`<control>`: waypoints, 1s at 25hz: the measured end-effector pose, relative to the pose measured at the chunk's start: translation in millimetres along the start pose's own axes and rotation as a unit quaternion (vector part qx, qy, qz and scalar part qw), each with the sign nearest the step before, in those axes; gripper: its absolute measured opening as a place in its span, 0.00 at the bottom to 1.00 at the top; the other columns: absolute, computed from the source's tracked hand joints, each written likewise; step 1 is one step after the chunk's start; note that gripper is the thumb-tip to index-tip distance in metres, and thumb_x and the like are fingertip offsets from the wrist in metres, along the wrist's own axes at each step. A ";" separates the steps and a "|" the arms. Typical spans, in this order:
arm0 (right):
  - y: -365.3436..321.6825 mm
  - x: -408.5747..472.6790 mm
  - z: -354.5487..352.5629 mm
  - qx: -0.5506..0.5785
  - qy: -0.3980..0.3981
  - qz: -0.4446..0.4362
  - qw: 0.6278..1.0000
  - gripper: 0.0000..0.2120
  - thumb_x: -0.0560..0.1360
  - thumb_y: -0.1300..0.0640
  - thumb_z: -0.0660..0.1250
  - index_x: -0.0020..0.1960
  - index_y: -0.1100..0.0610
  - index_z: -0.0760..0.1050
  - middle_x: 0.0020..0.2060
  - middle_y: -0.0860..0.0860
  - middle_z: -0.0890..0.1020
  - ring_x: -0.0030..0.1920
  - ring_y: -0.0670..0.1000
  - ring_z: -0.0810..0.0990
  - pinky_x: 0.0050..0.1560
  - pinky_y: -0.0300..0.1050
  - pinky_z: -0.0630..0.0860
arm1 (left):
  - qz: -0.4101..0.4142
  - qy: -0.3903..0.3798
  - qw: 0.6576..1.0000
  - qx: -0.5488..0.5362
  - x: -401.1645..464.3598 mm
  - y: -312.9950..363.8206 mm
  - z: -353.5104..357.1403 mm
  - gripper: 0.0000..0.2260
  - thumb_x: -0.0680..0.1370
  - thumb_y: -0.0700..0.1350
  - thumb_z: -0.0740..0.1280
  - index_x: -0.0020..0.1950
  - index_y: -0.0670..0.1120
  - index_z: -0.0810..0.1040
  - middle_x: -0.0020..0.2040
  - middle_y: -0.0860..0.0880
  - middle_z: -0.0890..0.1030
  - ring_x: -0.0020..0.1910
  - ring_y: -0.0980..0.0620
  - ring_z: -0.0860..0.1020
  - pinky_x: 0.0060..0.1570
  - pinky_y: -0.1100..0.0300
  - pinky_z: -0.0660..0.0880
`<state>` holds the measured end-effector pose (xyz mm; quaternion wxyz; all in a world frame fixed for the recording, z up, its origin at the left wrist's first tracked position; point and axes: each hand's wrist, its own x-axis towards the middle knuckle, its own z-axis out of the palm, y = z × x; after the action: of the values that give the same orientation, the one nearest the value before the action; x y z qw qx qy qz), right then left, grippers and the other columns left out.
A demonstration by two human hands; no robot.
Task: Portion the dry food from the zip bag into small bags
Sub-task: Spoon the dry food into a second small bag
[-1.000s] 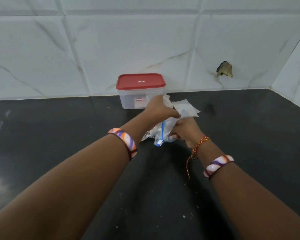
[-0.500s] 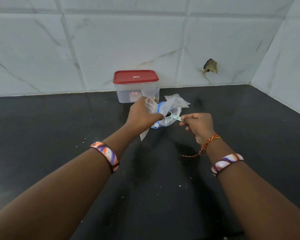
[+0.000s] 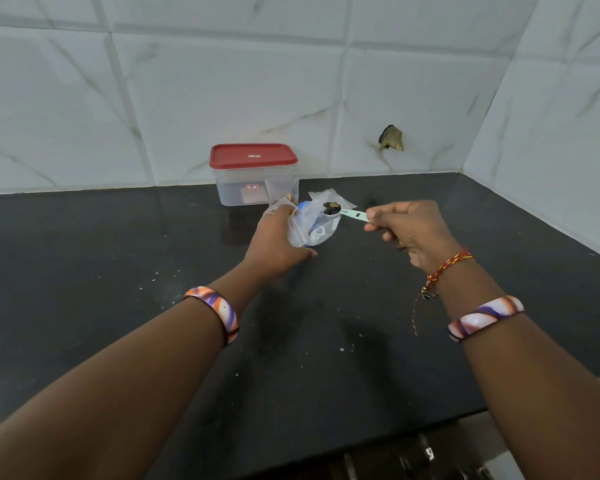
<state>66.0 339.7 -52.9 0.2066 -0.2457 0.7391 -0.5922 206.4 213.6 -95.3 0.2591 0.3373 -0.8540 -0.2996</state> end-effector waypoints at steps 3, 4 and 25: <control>-16.8 -12.7 10.2 -0.048 -0.054 -0.044 0.996 0.04 0.72 0.64 0.69 0.46 0.64 0.80 0.32 0.53 0.81 0.18 0.40 0.71 0.18 0.28 0.63 | 0.000 0.019 1.000 0.001 3.5 0.6 -4.2 0.32 0.65 0.46 0.77 0.65 0.42 0.69 0.63 0.44 0.74 0.61 0.47 0.73 0.53 0.61 0.68; -19.8 -15.7 15.9 -0.084 -0.064 -0.077 0.991 0.05 0.72 0.64 0.69 0.46 0.63 0.81 0.32 0.53 0.82 0.21 0.40 0.73 0.20 0.28 0.66 | 0.001 0.024 1.000 -0.004 4.6 1.8 -5.6 0.32 0.65 0.46 0.77 0.65 0.42 0.69 0.62 0.44 0.75 0.60 0.47 0.73 0.52 0.60 0.68; 37.9 23.2 20.8 -0.120 0.060 -0.151 0.979 0.06 0.72 0.59 0.70 0.46 0.60 0.84 0.34 0.51 0.84 0.34 0.48 0.80 0.36 0.41 0.76 | -0.195 0.088 0.976 0.032 32.3 5.5 18.3 0.26 0.70 0.52 0.72 0.62 0.40 0.69 0.59 0.43 0.76 0.57 0.43 0.77 0.49 0.54 0.74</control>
<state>55.4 316.2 -94.7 0.0393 -0.3417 0.7699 -0.5376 171.6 199.4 -96.3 0.2589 0.5307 -0.7546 -0.2862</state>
